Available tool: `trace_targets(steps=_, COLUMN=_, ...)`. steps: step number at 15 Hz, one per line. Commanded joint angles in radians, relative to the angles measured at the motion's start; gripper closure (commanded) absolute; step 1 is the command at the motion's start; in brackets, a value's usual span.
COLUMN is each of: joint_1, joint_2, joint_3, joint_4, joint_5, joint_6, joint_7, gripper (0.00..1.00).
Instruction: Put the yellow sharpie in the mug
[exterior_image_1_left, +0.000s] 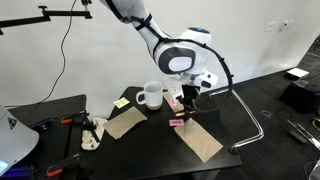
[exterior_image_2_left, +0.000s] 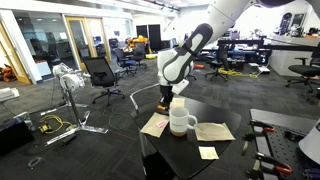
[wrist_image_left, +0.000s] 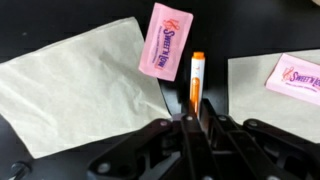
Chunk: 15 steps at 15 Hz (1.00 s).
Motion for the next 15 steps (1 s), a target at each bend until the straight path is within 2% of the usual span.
trace_targets(steps=1, joint_1=0.029, joint_2=-0.11, joint_3=-0.03, joint_4=-0.053, joint_5=-0.012, joint_6=-0.061, joint_7=0.074, gripper=0.97)
trace_targets(steps=15, joint_1=0.059, joint_2=-0.468, joint_3=-0.021, joint_4=-0.224, joint_5=-0.053, joint_6=-0.297, joint_7=0.12, gripper=0.97)
